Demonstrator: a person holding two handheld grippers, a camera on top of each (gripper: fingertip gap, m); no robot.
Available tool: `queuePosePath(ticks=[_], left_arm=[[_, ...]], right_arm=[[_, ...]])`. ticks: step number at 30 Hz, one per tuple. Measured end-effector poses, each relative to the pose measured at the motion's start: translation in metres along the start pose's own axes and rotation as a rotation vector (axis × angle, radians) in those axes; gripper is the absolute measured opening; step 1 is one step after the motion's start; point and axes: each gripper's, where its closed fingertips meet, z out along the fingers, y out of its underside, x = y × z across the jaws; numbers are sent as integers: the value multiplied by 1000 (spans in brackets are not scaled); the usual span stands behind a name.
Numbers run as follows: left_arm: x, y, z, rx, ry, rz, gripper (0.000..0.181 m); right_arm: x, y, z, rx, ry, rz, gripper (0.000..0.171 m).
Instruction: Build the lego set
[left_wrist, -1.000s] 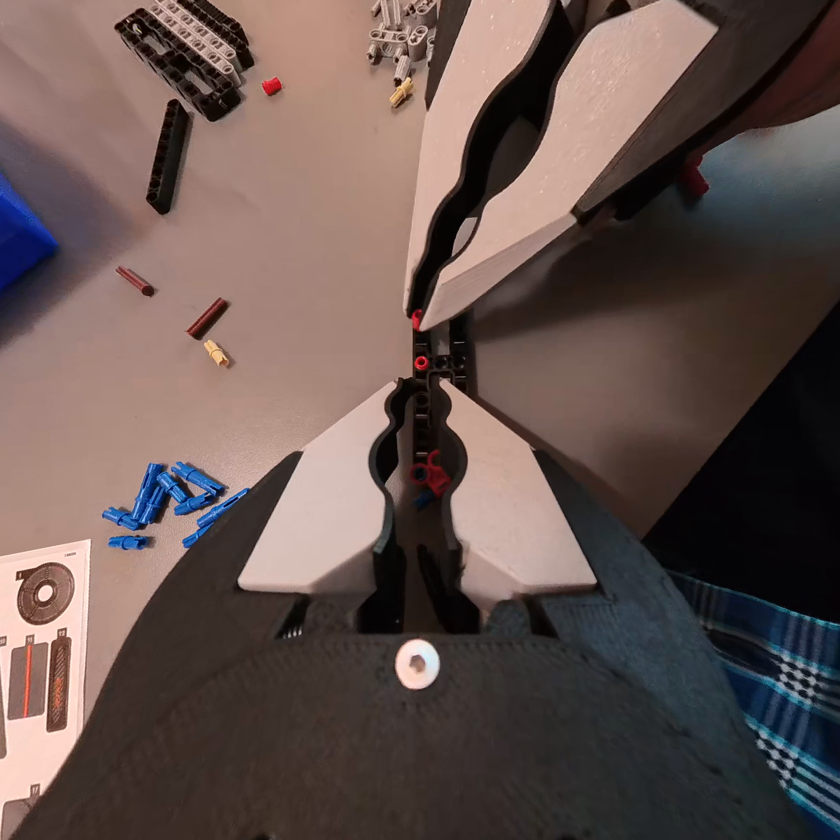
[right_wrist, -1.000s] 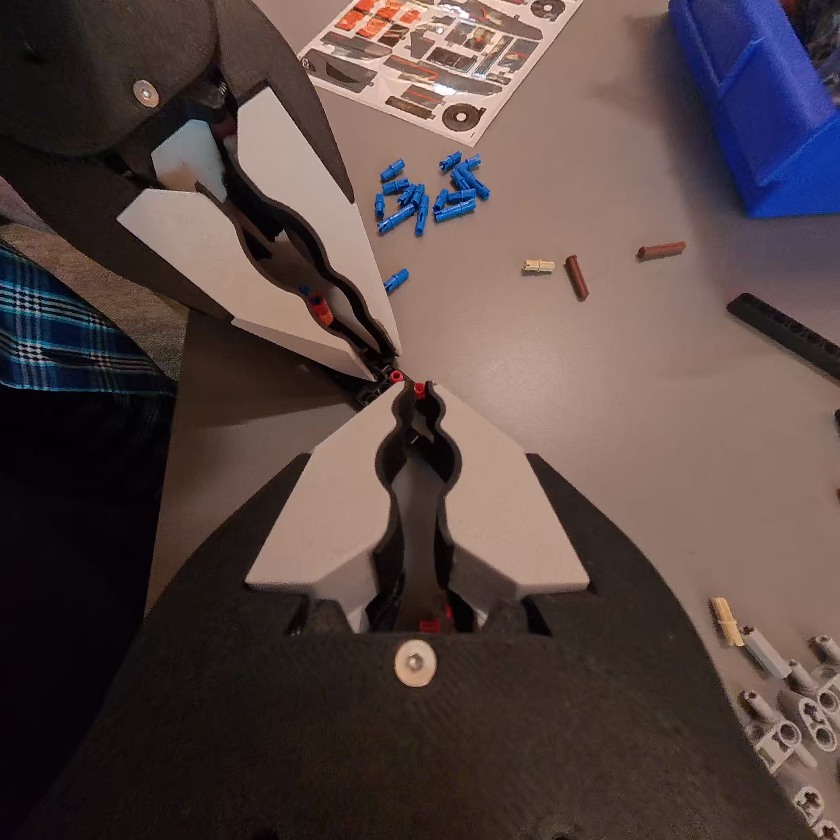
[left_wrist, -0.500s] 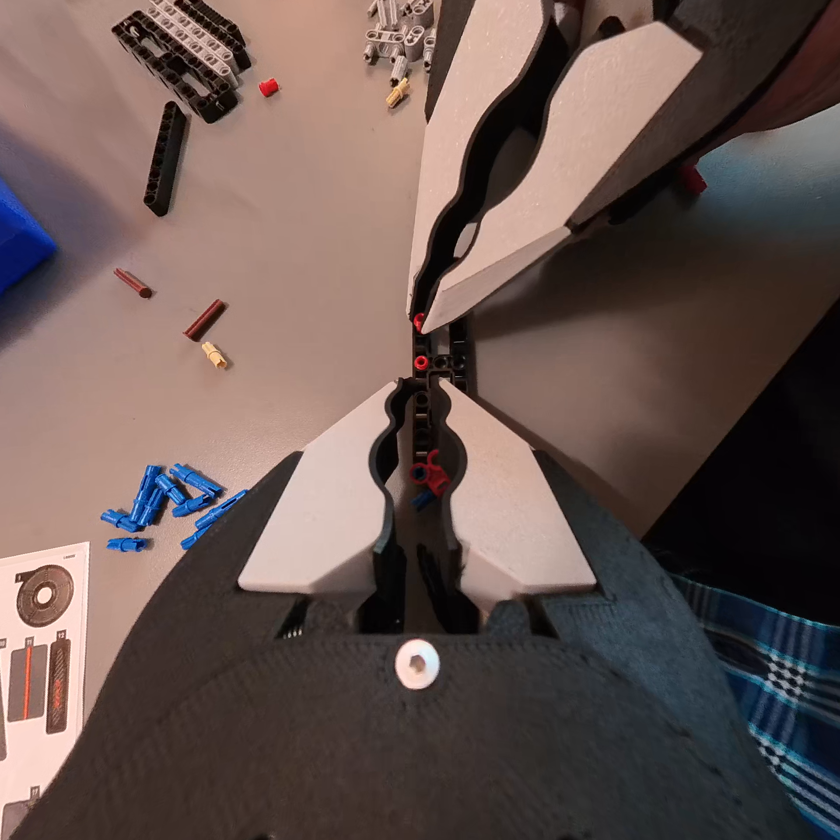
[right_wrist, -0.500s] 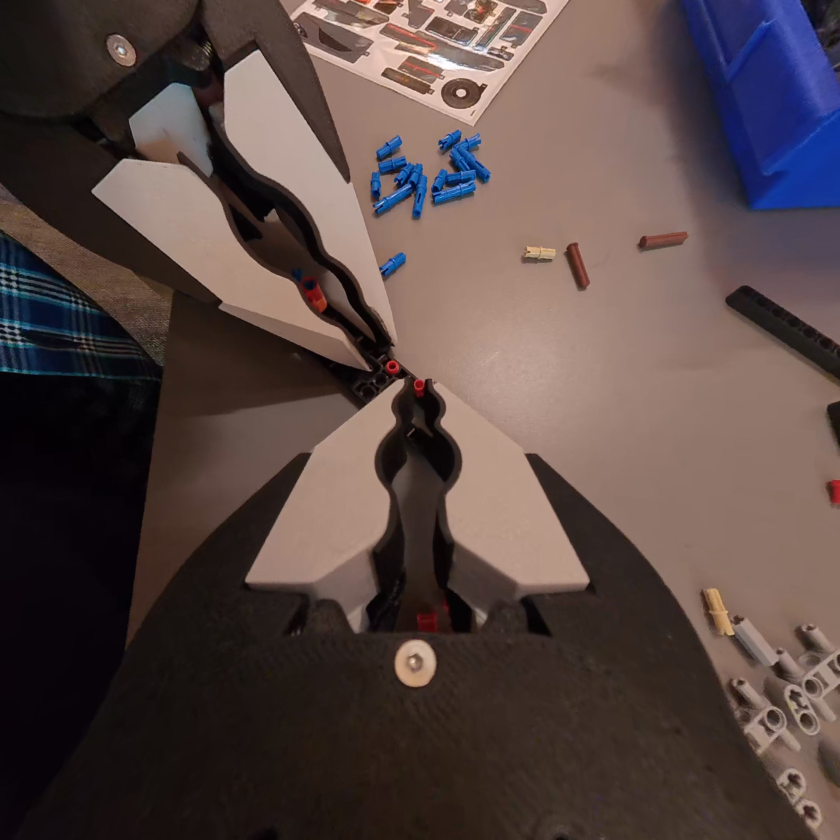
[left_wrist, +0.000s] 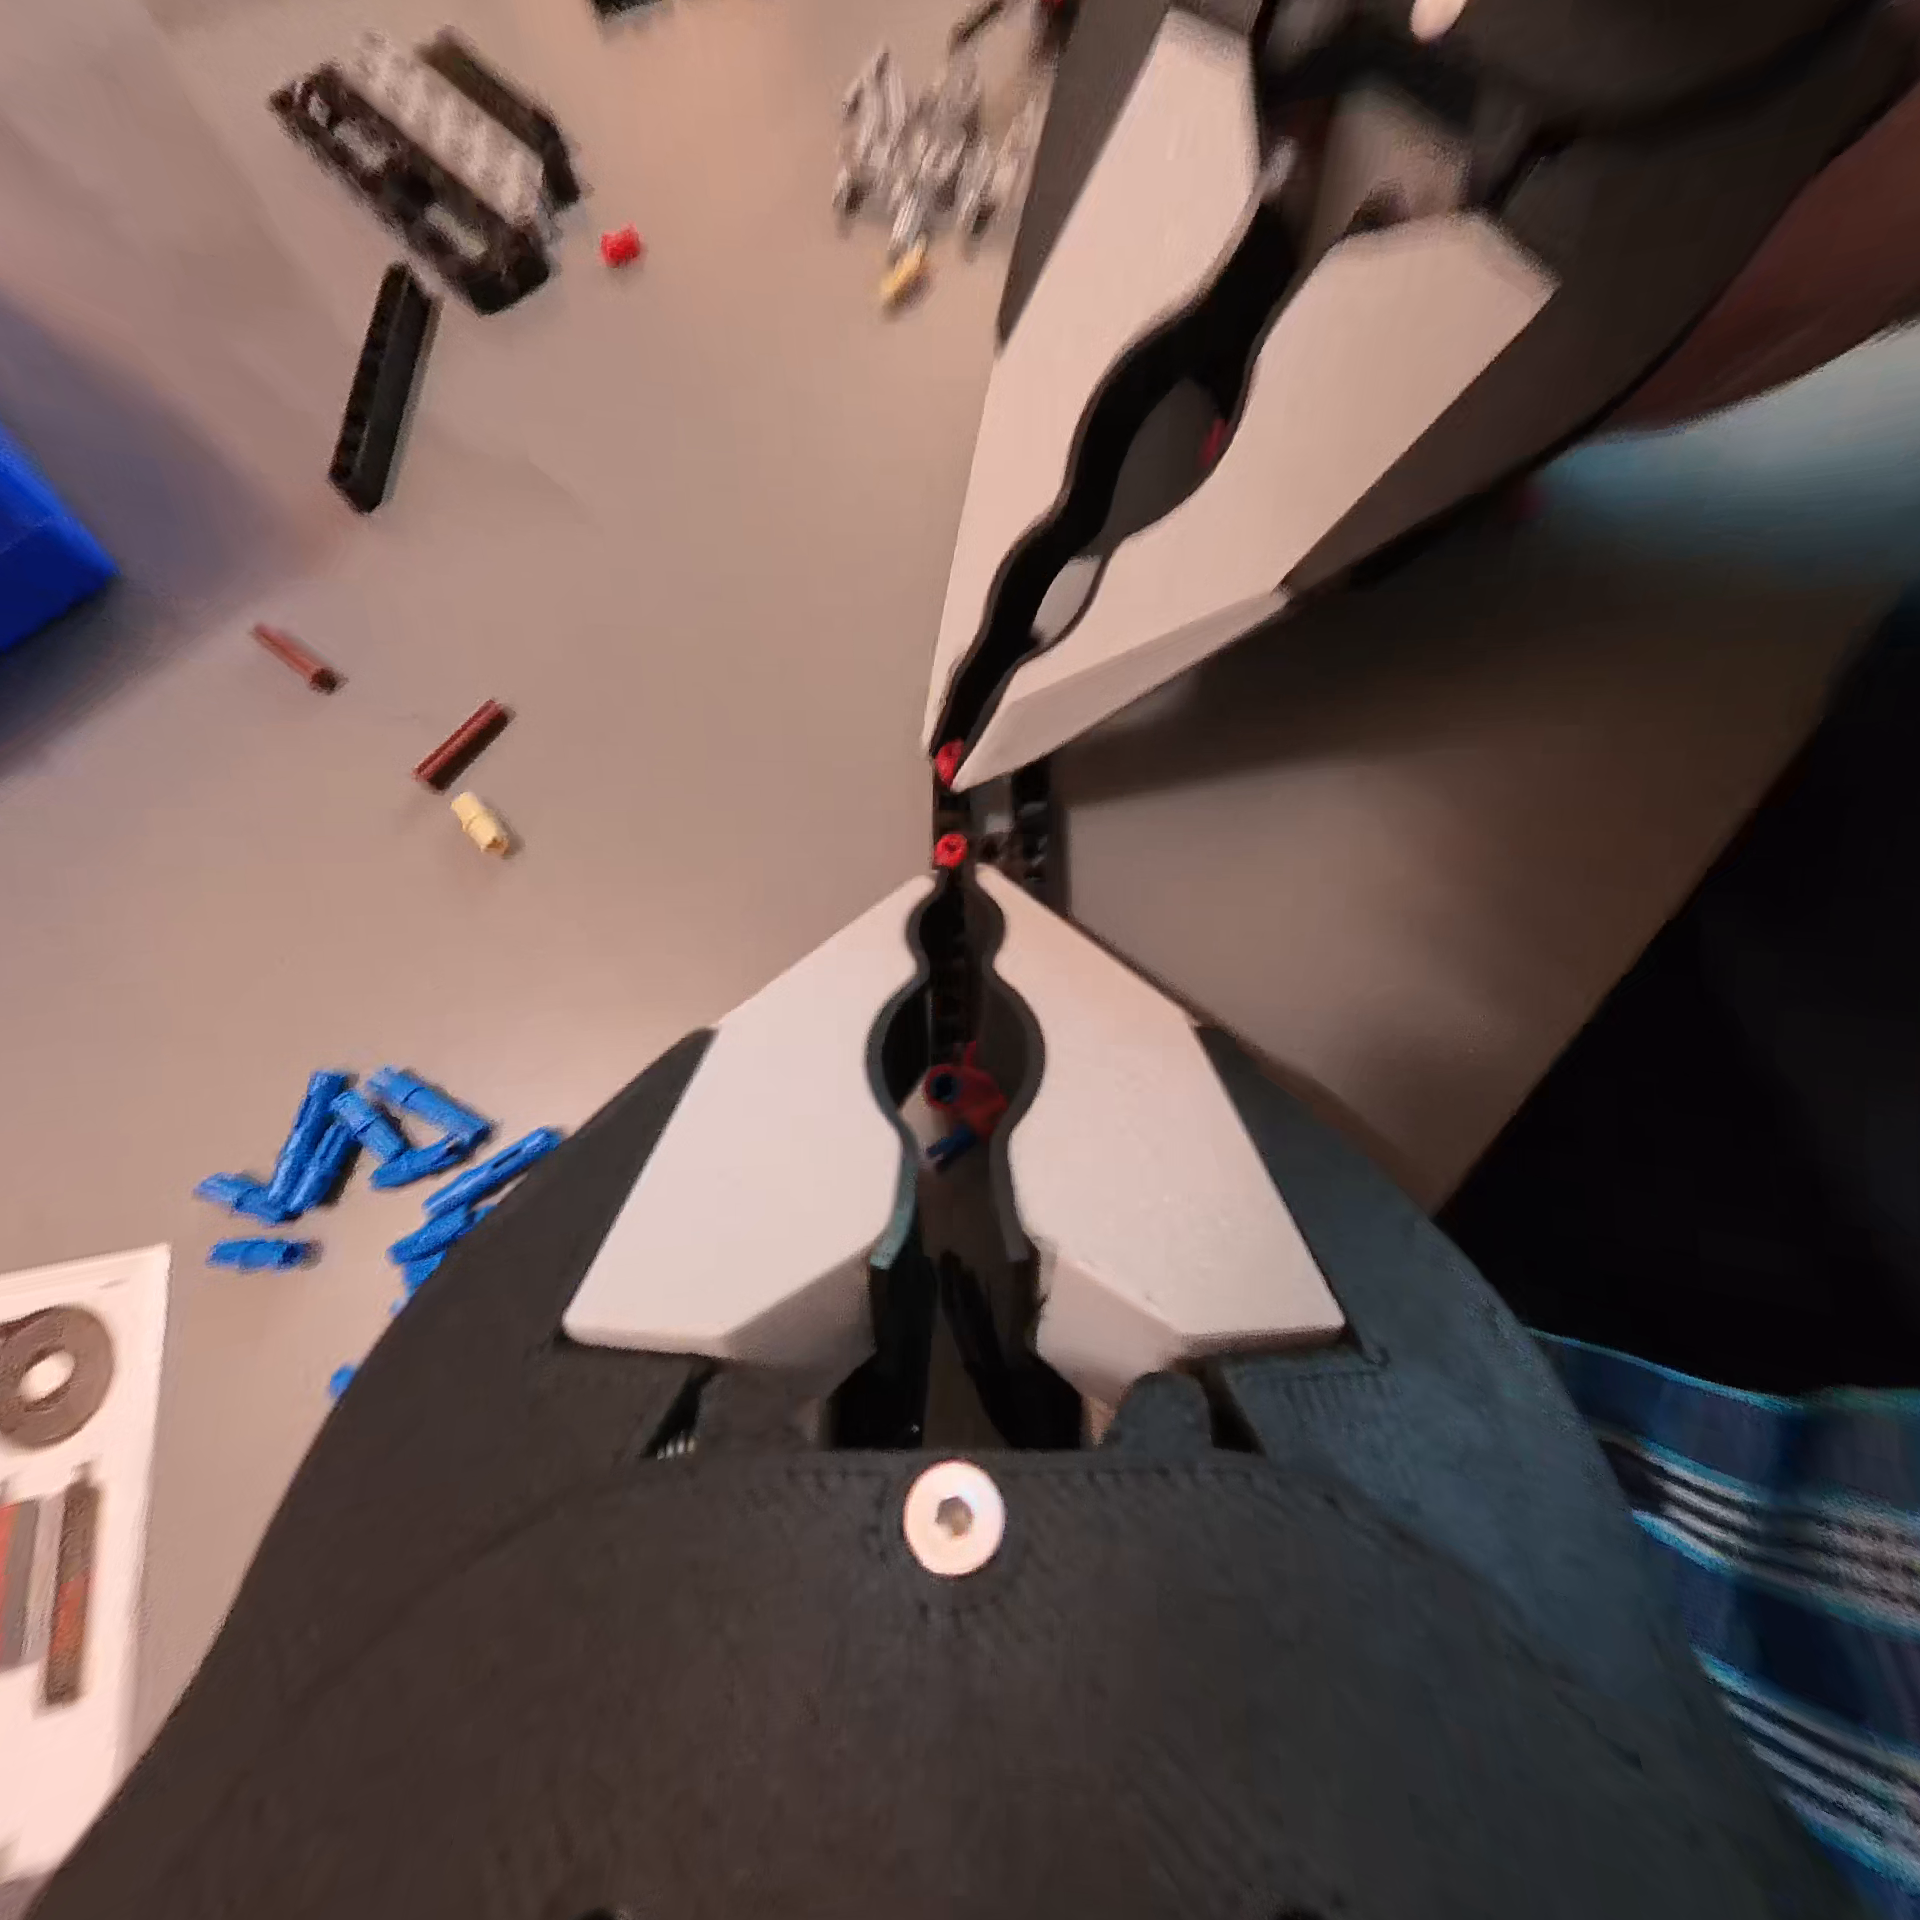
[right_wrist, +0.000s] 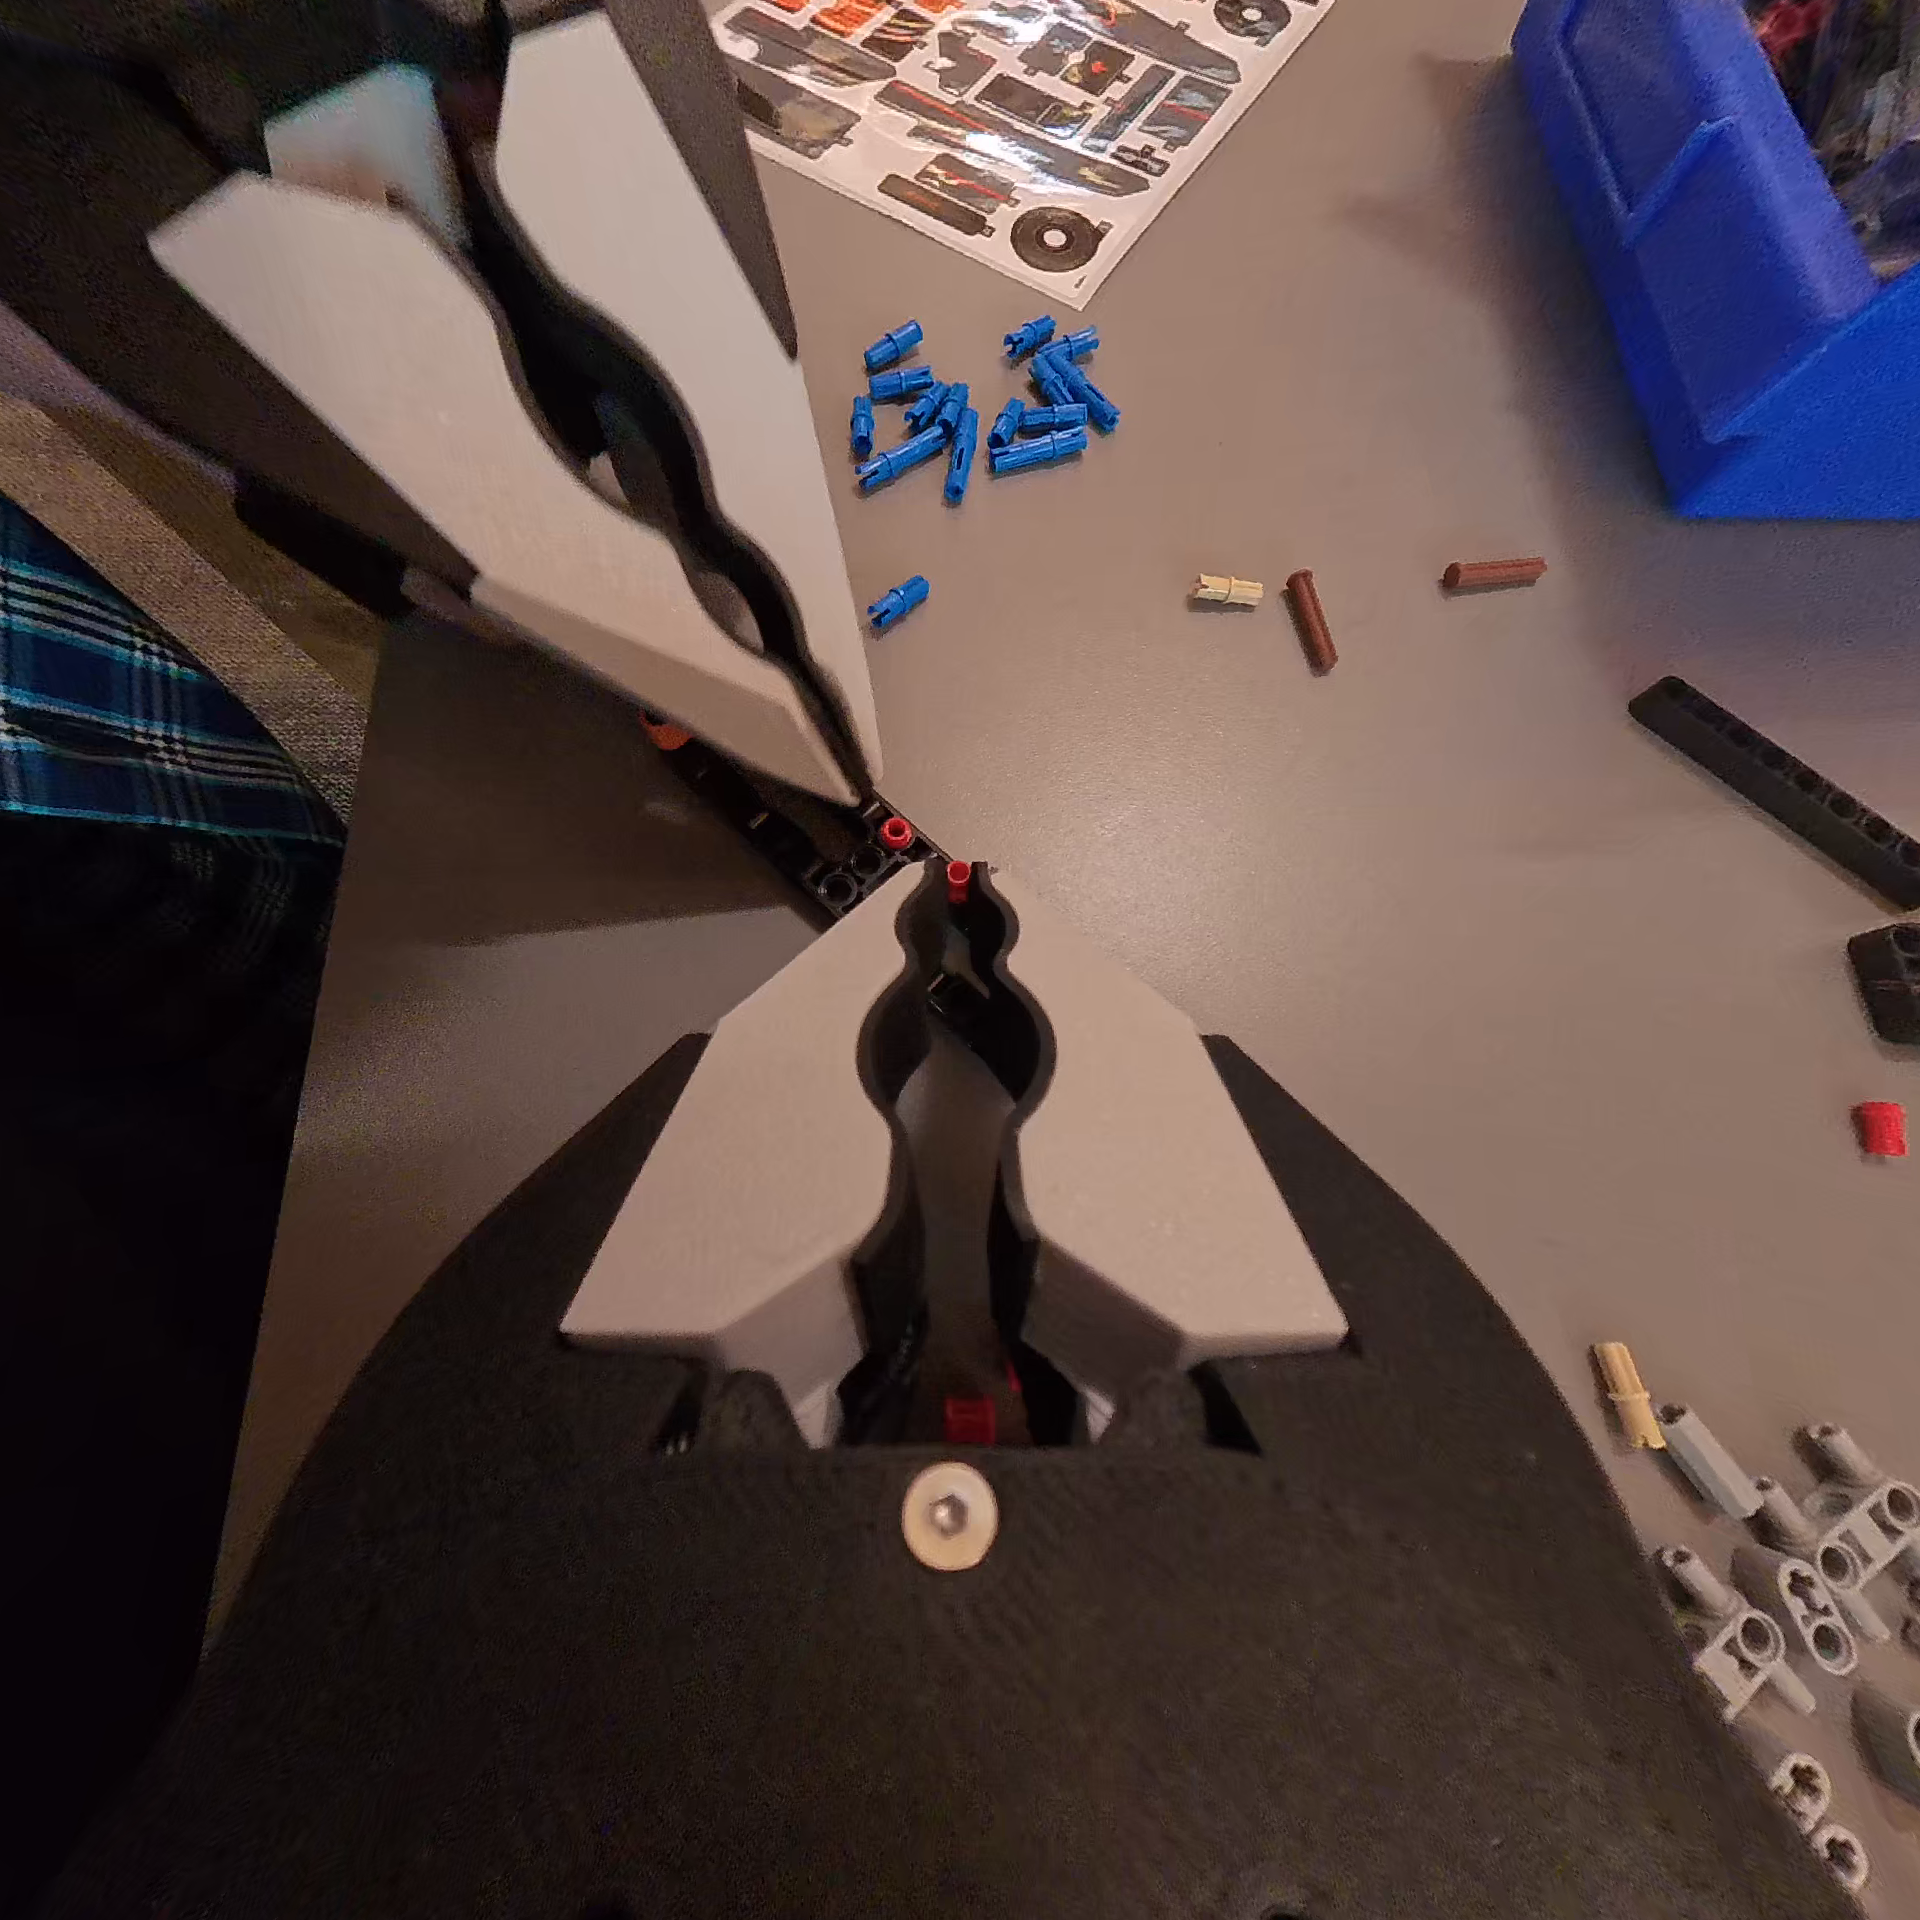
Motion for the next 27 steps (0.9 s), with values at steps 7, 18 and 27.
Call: queuePosePath(ticks=[7, 18, 27], left_arm=[[-3, -20, 6, 20, 85, -125, 0], [-3, -20, 16, -48, 124, -185, 0], [-2, -18, 18, -105, 108, -134, 0]], right_arm=[[0, 0, 0, 2, -1, -21, 1], [1, 1, -1, 3, -6, -33, 2], [1, 2, -1, 1, -7, -36, 2]])
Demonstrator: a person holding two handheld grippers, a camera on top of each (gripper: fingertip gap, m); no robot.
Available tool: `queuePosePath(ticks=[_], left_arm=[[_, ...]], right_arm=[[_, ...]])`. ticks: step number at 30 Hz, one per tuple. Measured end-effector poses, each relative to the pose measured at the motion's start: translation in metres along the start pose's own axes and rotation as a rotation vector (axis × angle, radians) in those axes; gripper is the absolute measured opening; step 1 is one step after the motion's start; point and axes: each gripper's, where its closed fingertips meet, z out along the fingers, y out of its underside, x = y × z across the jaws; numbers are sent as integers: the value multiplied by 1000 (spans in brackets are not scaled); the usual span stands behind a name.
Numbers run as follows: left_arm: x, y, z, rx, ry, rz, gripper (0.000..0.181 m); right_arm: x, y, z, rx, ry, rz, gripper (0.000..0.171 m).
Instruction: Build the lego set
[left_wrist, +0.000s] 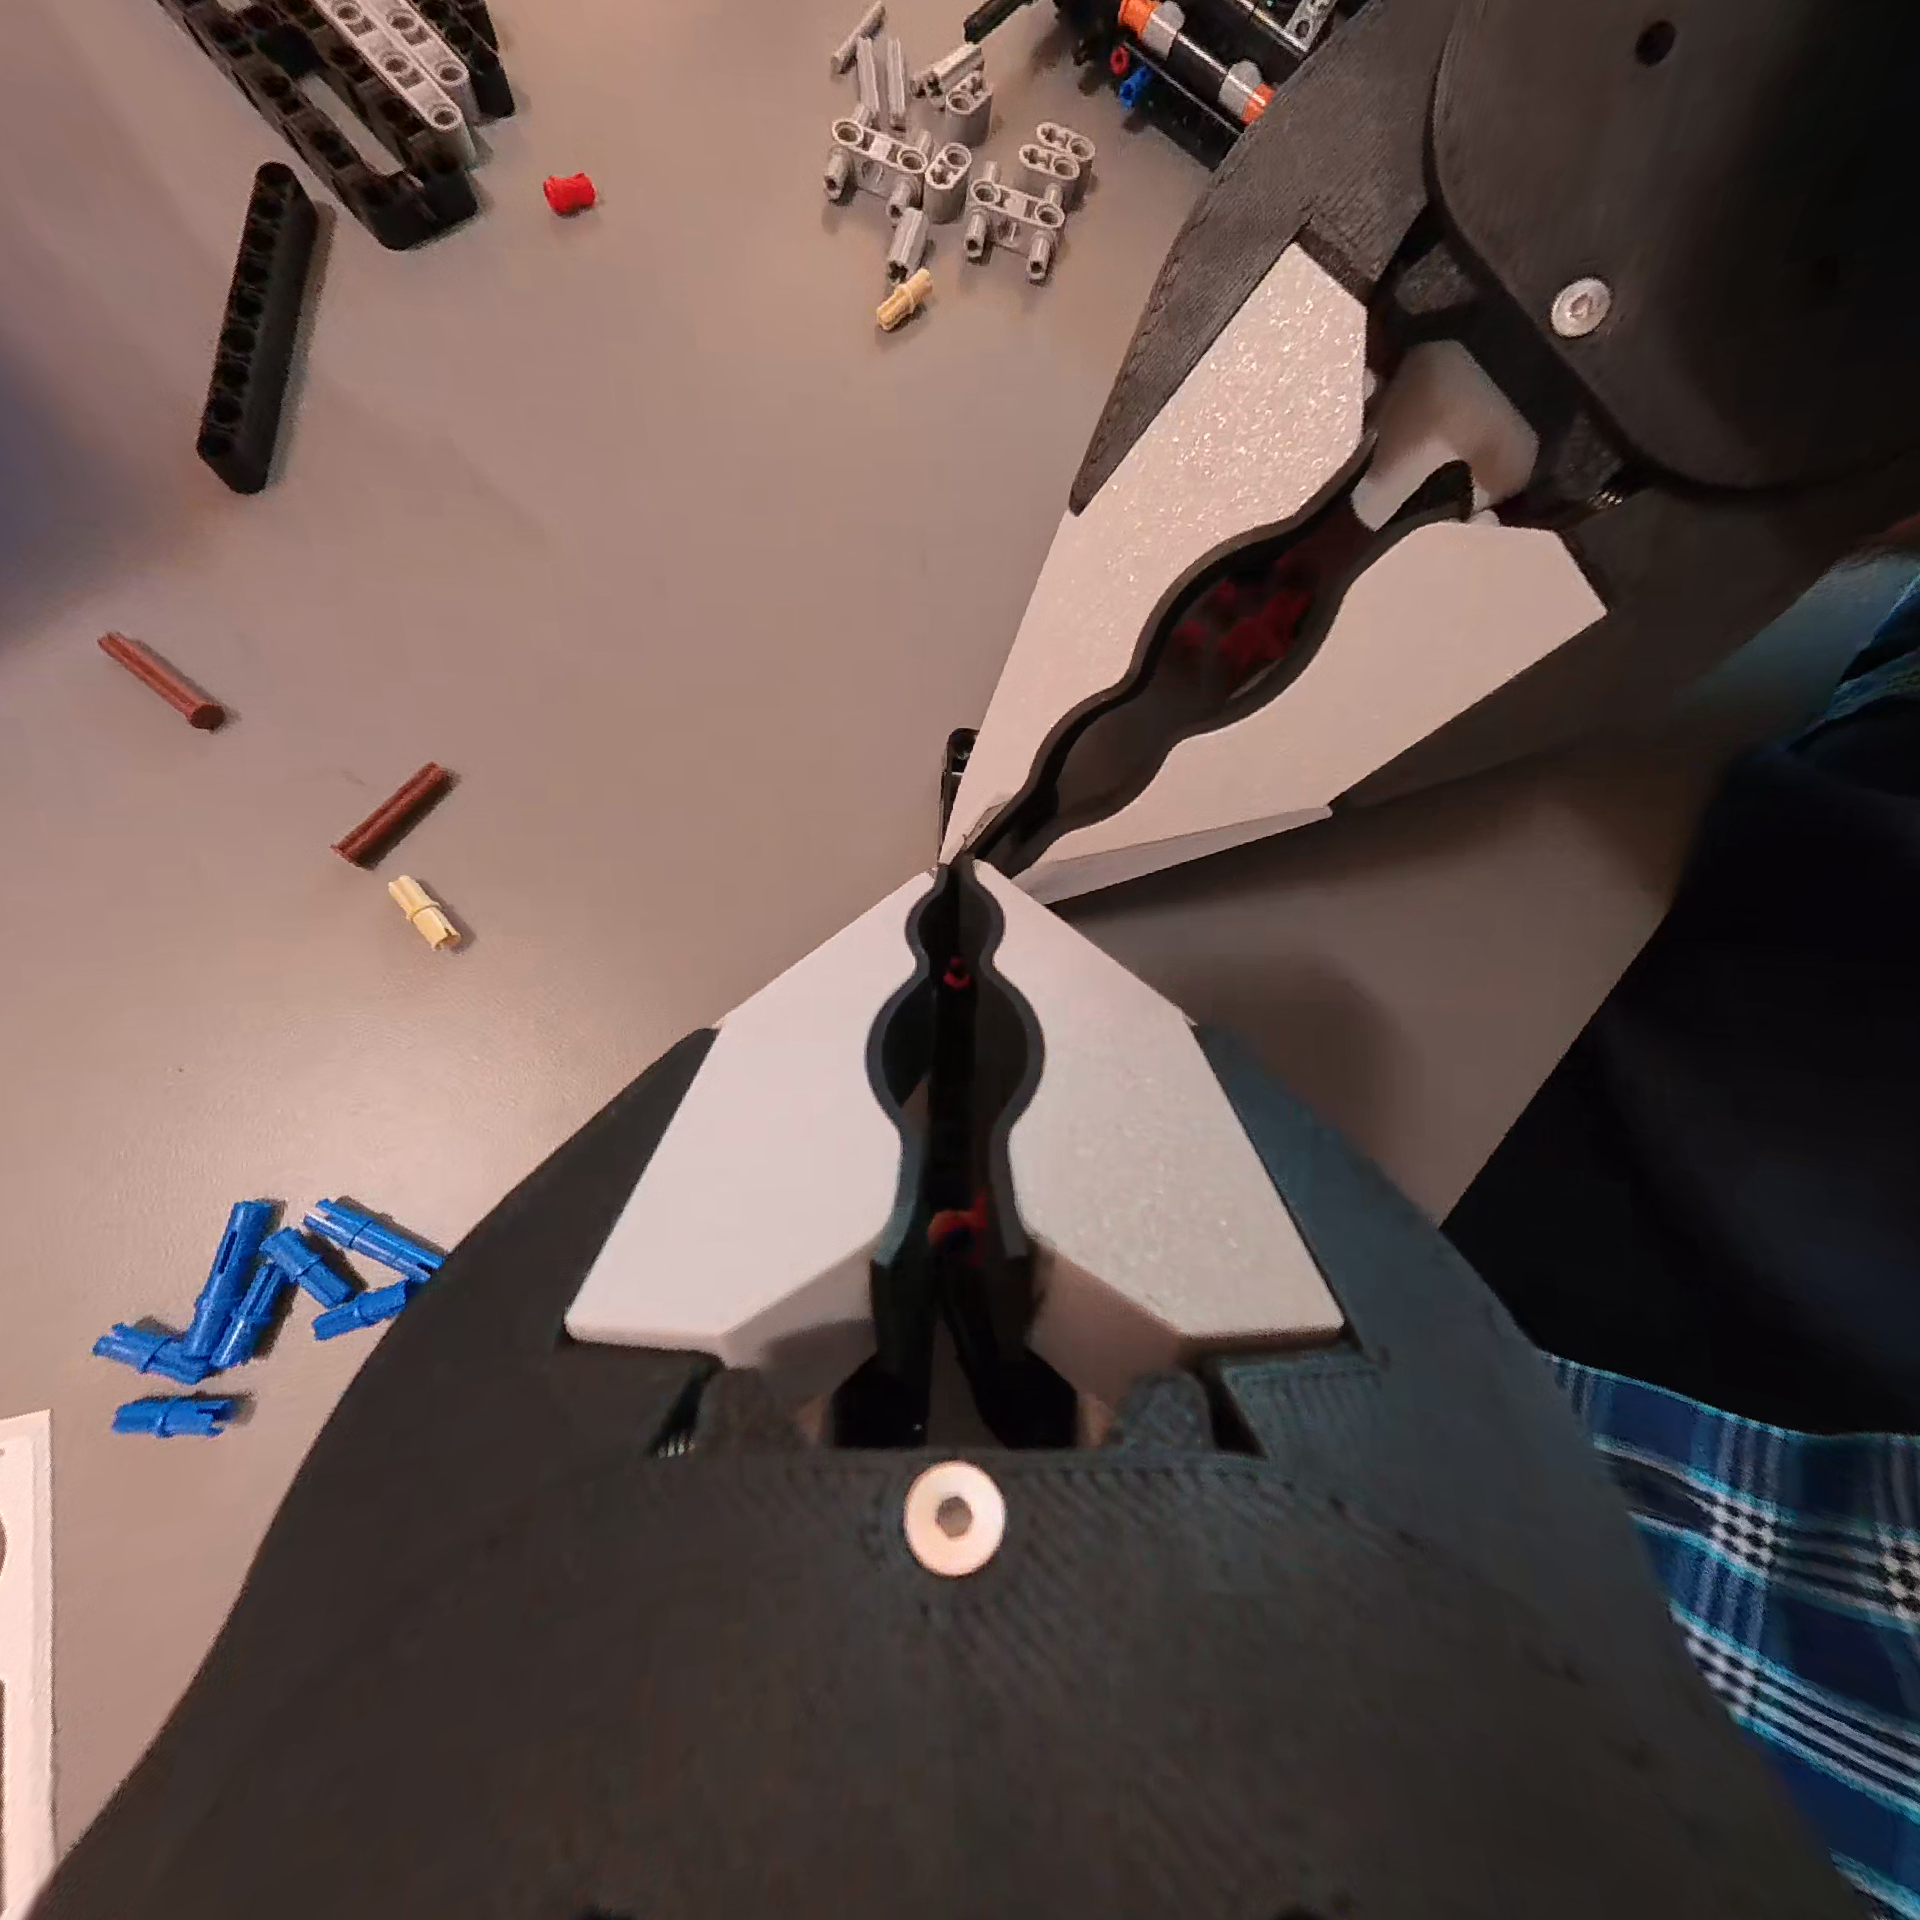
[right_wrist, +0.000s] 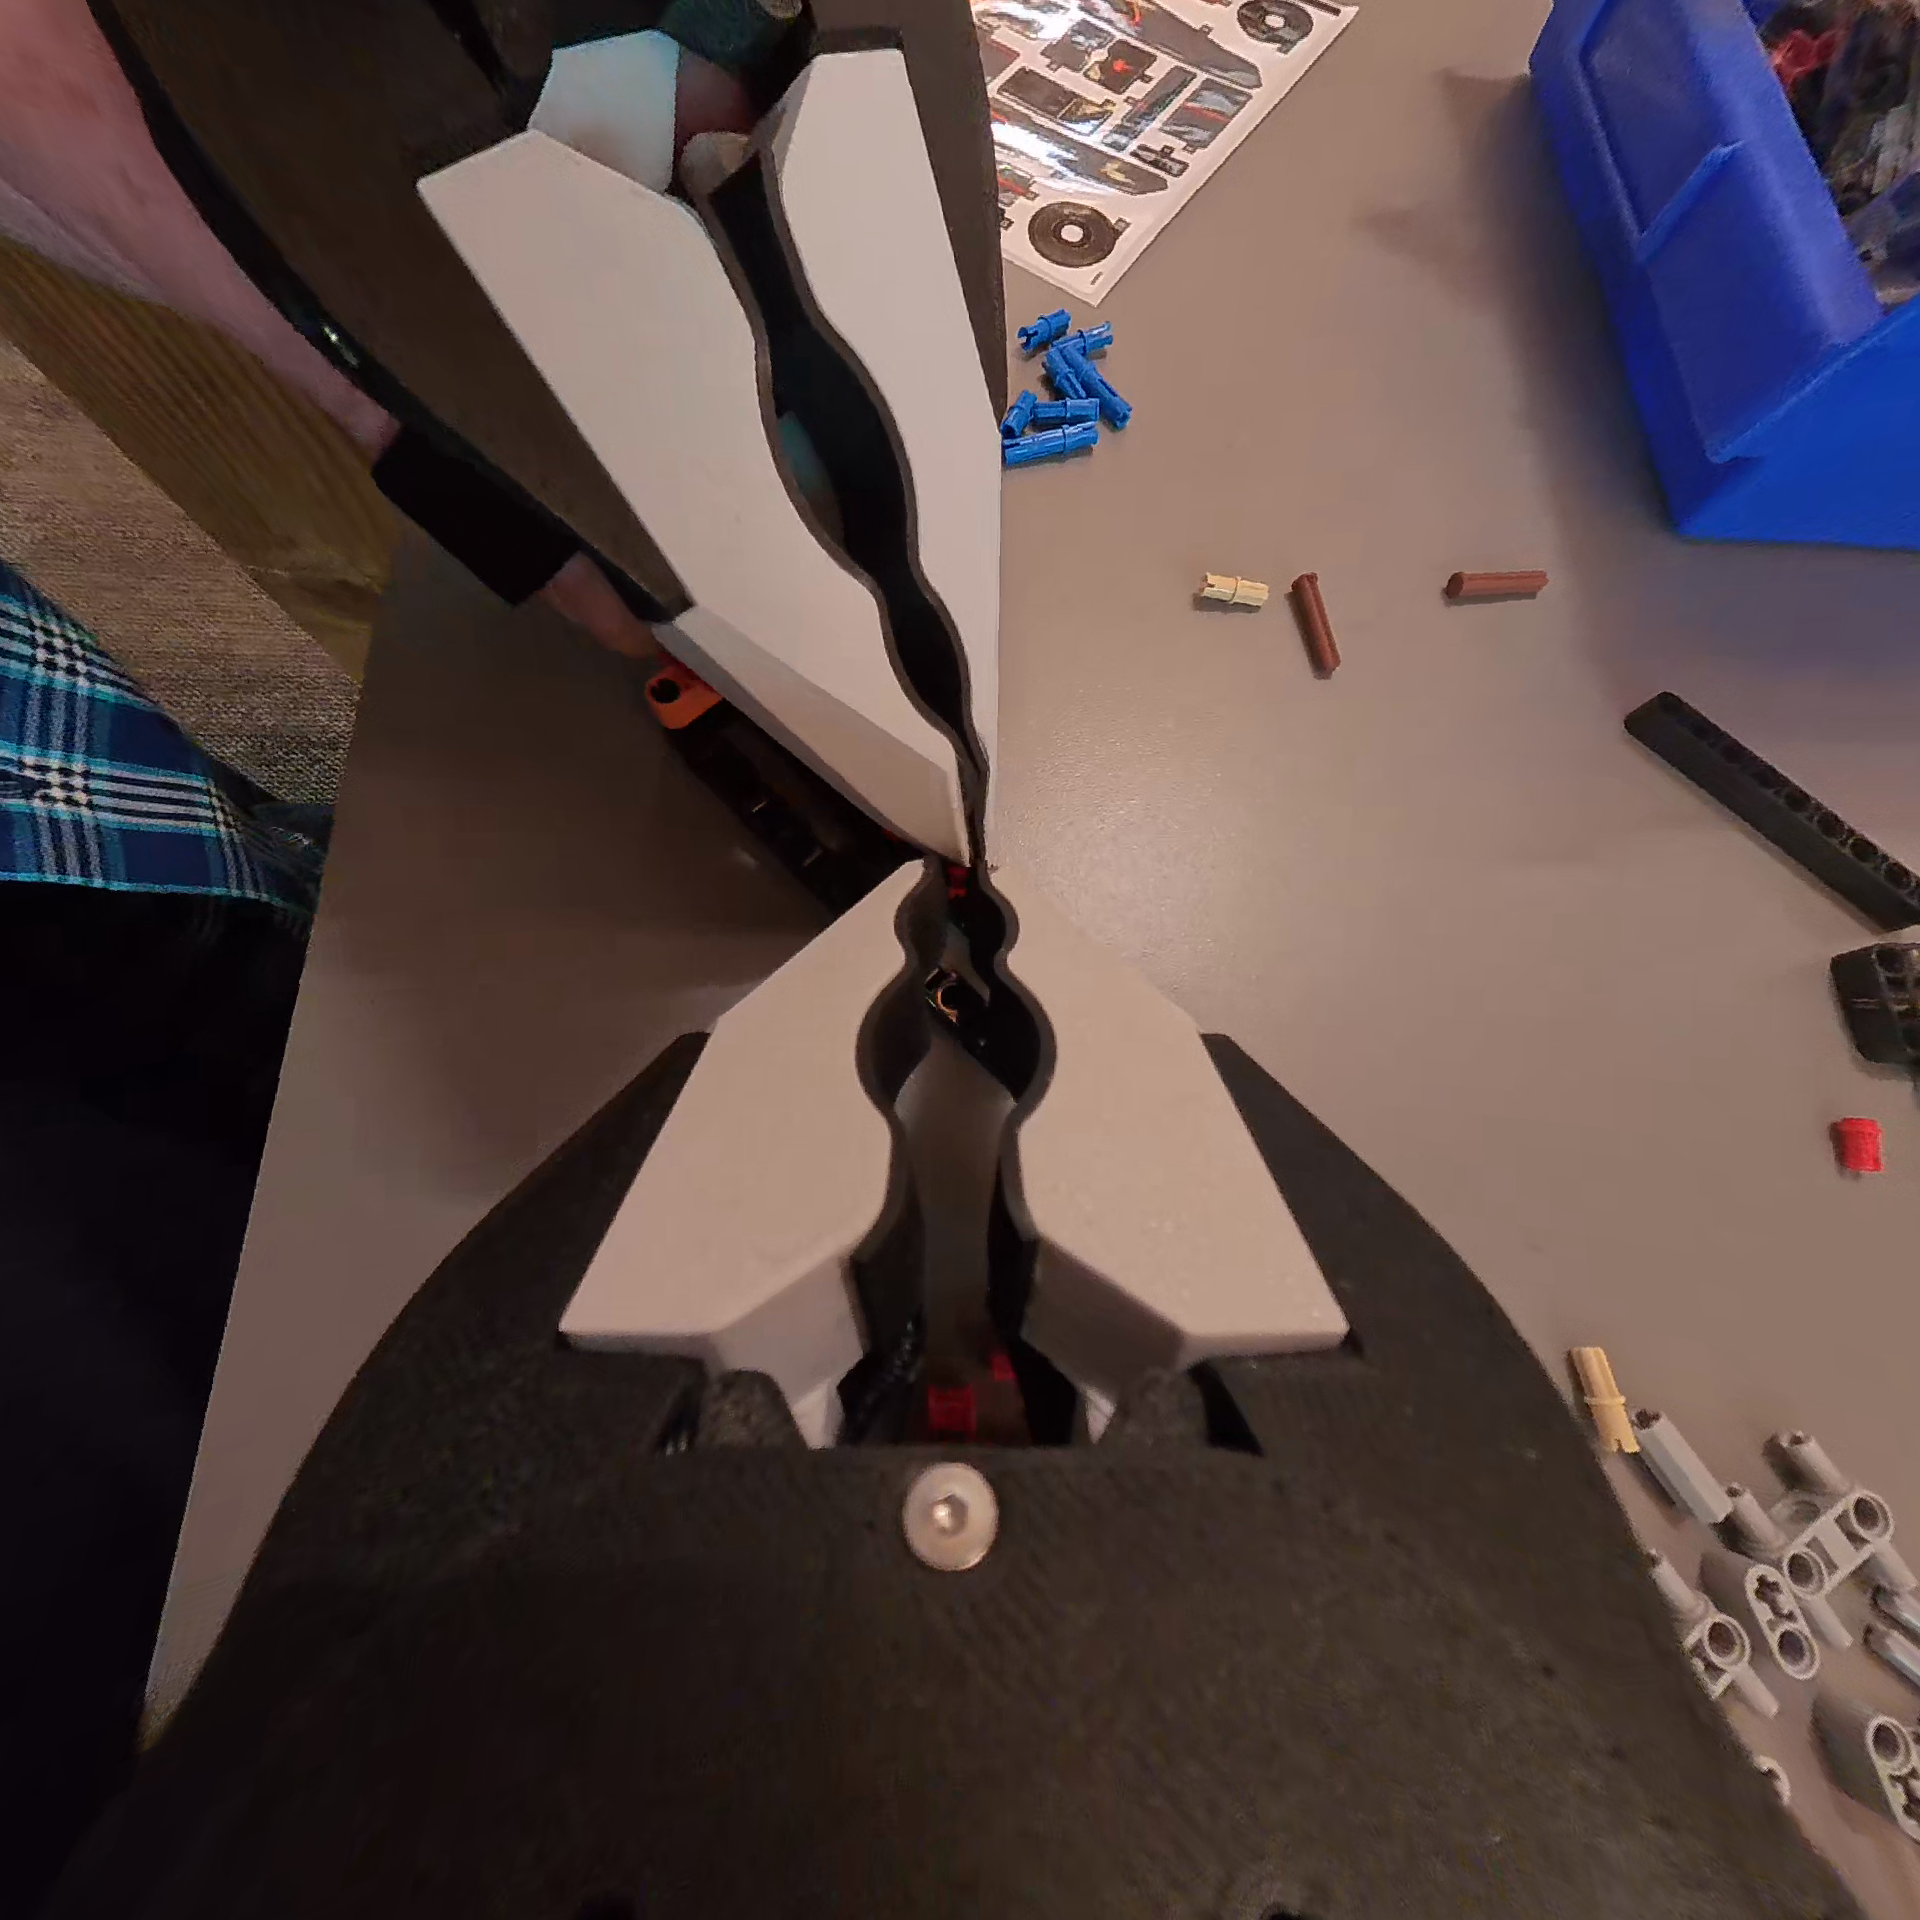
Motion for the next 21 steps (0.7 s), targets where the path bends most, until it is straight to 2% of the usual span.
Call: queuePosePath(ticks=[11, 21], left_arm=[[1, 0, 1, -47, -80, 69, 0], [0, 0, 1, -2, -154, 77, 0]], right_arm=[[0, 3, -1, -9, 13, -12, 2], [0, 4, 0, -13, 24, -9, 2]])
